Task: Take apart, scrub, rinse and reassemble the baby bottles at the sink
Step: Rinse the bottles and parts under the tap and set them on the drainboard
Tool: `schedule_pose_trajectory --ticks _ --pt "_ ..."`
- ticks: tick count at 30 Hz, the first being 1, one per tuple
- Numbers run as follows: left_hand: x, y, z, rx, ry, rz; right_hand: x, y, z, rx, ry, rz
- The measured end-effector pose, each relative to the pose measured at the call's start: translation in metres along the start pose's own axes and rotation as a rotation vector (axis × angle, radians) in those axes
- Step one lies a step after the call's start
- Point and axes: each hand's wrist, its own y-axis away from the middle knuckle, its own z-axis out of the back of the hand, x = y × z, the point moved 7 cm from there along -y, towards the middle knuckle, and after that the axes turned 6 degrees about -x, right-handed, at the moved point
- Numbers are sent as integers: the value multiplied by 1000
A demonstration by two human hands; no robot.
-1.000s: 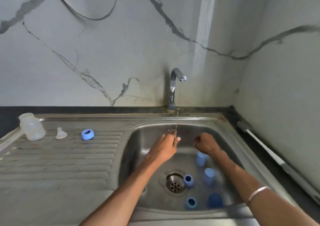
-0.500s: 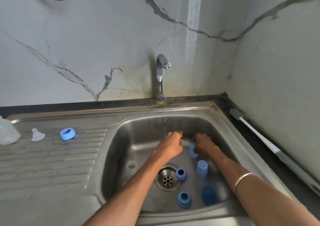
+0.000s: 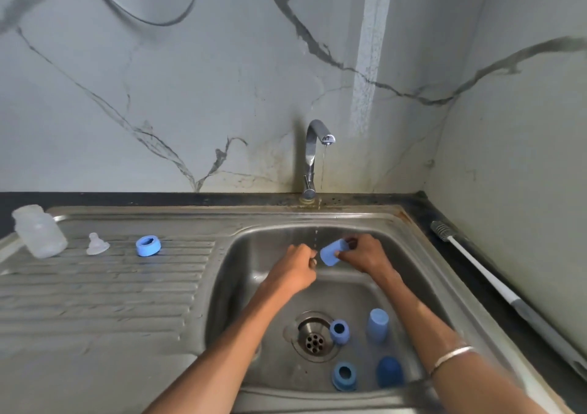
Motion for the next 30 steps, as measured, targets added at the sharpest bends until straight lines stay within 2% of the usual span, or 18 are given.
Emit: schedule_pose_trajectory --ticks 7,11,16,19,24,27,30 --pt "12 1 34 -232 83 -5 46 -3 -13 -39 -251 21" --pt "20 -5 41 -321 129 -4 43 -6 -24 -63 -327 -21" --pt "27 -13 45 -431 208 -5 34 -6 -24 -116 -429 11" --pt "24 -16 41 -436 357 -60 30 -7 -26 -87 -554 -60" --pt "22 -17 40 -466 459 -92 27 -7 -29 -25 -583 -89" --pt "26 -19 40 -479 523 -61 32 -6 -27 16 -808 -83" --pt "32 -23 36 -479 617 -5 37 -5 -27 114 -916 -57"
